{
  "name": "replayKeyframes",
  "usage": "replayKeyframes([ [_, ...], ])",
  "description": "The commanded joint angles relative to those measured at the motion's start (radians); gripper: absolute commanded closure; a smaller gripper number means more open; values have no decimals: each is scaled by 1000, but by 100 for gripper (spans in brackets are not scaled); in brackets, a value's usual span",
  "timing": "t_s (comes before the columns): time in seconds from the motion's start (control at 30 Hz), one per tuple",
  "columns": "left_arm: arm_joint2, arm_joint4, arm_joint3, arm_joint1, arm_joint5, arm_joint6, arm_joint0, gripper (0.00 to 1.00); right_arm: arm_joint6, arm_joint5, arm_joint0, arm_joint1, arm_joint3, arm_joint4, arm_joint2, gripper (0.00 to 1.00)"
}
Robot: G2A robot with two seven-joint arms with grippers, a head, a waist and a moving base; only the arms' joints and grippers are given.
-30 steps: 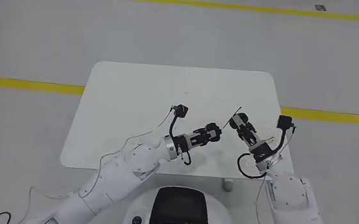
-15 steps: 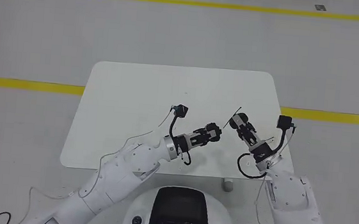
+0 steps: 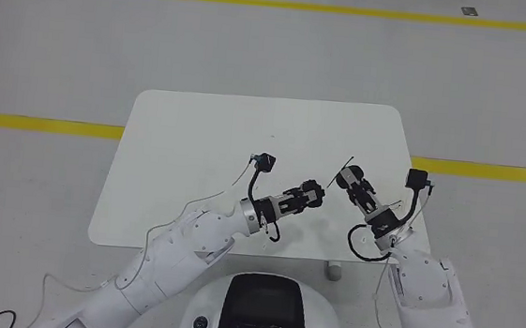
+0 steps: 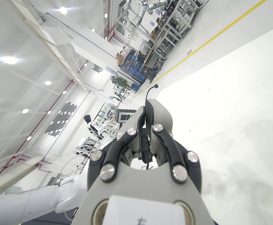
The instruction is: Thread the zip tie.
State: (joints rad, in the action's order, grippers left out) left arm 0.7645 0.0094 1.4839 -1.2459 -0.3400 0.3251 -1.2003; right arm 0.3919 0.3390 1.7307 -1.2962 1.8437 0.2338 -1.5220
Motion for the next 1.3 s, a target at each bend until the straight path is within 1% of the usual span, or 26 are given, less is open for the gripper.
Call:
replayKeyframes([
  [0.0, 0, 0, 0, 0, 0, 0, 0, 100, -18, 1, -1, 0, -2, 14, 4, 100],
  [0.1, 0, 0, 0, 0, 0, 0, 0, 100, -32, 1, -1, 3, 3, 29, 12, 100],
  [0.3, 0, 0, 0, 0, 0, 0, 0, 100, -22, 1, 3, 14, 29, 32, 27, 100],
  [0.7, 0, 0, 0, 0, 0, 0, 0, 100, -84, 1, 18, 43, 49, 63, 49, 100],
  [1.0, 0, 0, 0, 0, 0, 0, 0, 100, -122, 1, 24, 69, 46, 74, 59, 100],
  [1.27, 0, 0, 0, 0, 0, 0, 0, 100, -135, 1, 20, 93, 42, 65, 76, 100],
])
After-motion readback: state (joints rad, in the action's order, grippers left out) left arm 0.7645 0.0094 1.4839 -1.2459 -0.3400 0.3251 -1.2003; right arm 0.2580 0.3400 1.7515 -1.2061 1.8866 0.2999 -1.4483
